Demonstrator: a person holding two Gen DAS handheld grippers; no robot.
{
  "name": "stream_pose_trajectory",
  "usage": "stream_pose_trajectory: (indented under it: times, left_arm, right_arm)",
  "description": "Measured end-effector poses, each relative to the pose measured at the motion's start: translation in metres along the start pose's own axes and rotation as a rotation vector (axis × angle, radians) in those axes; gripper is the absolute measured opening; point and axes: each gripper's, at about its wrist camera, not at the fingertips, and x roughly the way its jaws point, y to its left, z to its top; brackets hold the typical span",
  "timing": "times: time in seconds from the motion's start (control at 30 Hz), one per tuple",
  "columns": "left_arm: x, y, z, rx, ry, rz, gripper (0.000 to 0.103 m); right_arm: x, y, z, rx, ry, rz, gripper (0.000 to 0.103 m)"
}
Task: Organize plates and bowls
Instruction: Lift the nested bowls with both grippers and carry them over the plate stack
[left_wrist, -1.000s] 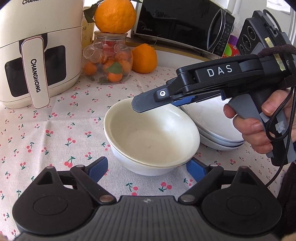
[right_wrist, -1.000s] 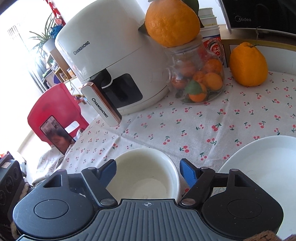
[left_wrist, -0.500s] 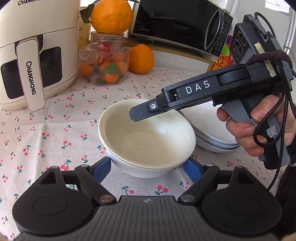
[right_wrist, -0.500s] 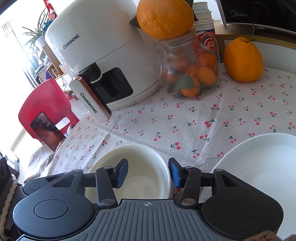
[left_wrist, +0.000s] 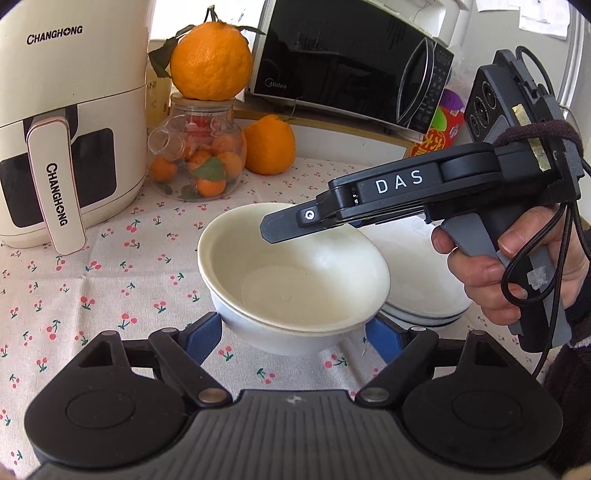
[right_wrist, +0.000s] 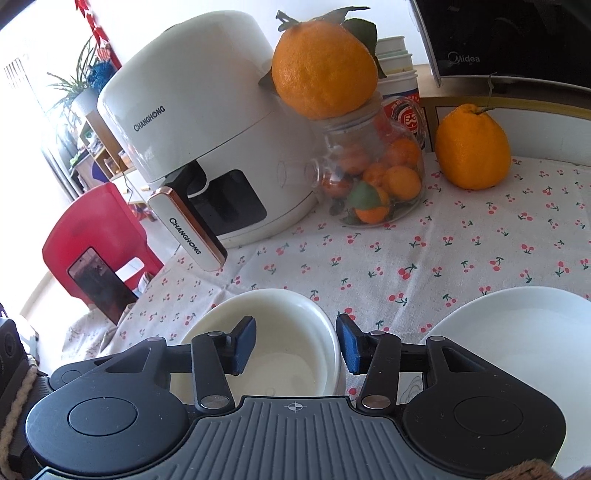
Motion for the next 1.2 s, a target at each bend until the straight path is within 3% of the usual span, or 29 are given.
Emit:
stream_pose_trajectory:
  times: [0.63,1.2]
  left_arm:
    - [0.024,-0.048,0.028,0.060,-0.036,-0.097,0.083]
    - [0.069,-0.088,0.031,0.103,0.018,-0.170,0.083]
  right_arm:
    - [-0.067,-0.039,0.003,0.073,-0.136,-0.071,0.047]
    - [-0.098,-0.107,-0.020,0.218,-0.128,-0.183,0.048]
